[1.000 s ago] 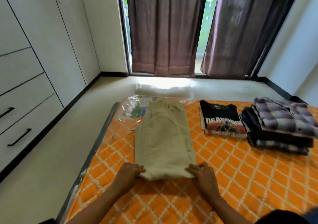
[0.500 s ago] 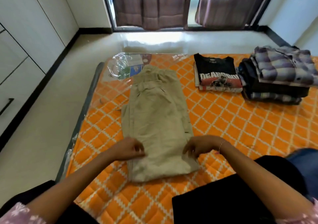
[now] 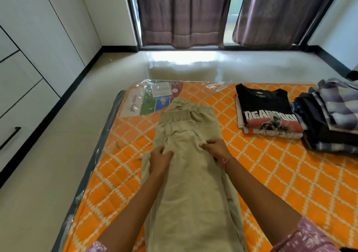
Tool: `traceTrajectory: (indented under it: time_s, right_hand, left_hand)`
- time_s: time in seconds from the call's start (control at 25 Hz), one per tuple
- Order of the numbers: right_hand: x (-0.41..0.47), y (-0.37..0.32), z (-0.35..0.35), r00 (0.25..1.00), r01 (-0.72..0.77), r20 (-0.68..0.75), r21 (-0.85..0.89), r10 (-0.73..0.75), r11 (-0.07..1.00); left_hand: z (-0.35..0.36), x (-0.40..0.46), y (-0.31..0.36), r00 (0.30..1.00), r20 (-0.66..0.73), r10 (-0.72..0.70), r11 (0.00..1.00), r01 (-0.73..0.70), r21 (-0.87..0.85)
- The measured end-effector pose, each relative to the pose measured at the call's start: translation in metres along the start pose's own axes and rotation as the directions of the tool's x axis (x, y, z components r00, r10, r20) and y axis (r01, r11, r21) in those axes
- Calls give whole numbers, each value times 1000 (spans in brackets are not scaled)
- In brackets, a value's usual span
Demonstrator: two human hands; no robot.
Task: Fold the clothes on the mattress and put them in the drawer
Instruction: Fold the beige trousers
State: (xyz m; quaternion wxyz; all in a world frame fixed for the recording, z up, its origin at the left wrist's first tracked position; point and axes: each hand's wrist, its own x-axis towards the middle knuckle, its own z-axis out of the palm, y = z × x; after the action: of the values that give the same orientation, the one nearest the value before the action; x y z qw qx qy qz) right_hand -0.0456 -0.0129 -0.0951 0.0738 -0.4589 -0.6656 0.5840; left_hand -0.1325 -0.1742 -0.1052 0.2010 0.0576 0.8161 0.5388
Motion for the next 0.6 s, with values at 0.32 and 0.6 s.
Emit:
traceTrajectory:
  time_s: [0.32,0.6]
  right_hand:
    - [31,-39,31,934,330,-178,84,-311,940]
    - [49,-40,40,955,289,-109,125,-276,949]
  left_hand:
    - [-26,68,26,954,-78,291,957,-288,44]
    - [-24,88,29,992,23,120,972,-113,-204]
